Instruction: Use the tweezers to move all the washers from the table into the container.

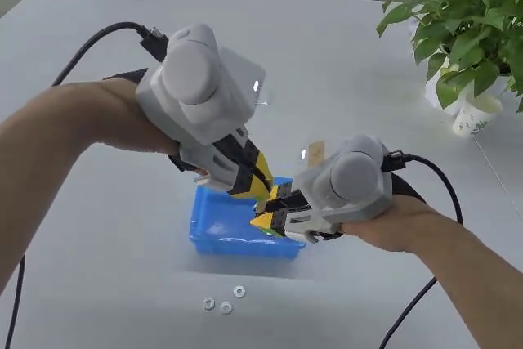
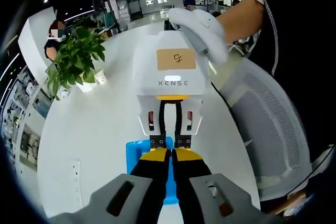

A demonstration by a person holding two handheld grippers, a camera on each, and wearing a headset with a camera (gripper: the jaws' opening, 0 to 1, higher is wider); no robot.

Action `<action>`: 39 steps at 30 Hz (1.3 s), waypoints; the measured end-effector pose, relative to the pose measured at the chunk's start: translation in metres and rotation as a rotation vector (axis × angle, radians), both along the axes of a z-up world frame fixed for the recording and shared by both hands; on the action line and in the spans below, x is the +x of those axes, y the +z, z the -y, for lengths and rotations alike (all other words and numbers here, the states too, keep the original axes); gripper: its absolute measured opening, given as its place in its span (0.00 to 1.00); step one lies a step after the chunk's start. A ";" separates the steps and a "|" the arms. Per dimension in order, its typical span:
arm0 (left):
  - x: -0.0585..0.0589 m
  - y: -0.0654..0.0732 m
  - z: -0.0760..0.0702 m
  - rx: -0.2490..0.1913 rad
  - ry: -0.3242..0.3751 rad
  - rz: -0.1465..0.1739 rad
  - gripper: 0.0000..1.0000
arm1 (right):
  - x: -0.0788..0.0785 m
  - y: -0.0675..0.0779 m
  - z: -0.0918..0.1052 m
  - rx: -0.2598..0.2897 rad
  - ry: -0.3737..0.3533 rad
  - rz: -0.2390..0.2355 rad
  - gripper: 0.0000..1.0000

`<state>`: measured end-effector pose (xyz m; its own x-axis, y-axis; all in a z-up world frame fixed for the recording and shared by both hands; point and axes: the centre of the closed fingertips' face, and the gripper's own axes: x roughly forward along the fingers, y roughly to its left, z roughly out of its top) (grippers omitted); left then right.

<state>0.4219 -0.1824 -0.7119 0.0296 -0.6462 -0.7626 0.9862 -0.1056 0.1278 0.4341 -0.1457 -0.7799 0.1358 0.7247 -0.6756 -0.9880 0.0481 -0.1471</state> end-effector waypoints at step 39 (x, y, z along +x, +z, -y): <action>-0.051 -0.044 -0.010 0.024 0.018 -0.055 0.06 | -0.056 -0.042 -0.005 0.011 0.010 -0.036 0.11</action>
<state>0.3707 -0.1726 -0.7562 -0.0014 -0.6274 -0.7787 0.9933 -0.0907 0.0712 0.3781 -0.1407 -0.8224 0.1045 0.7332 -0.6720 -0.9930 0.0399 -0.1109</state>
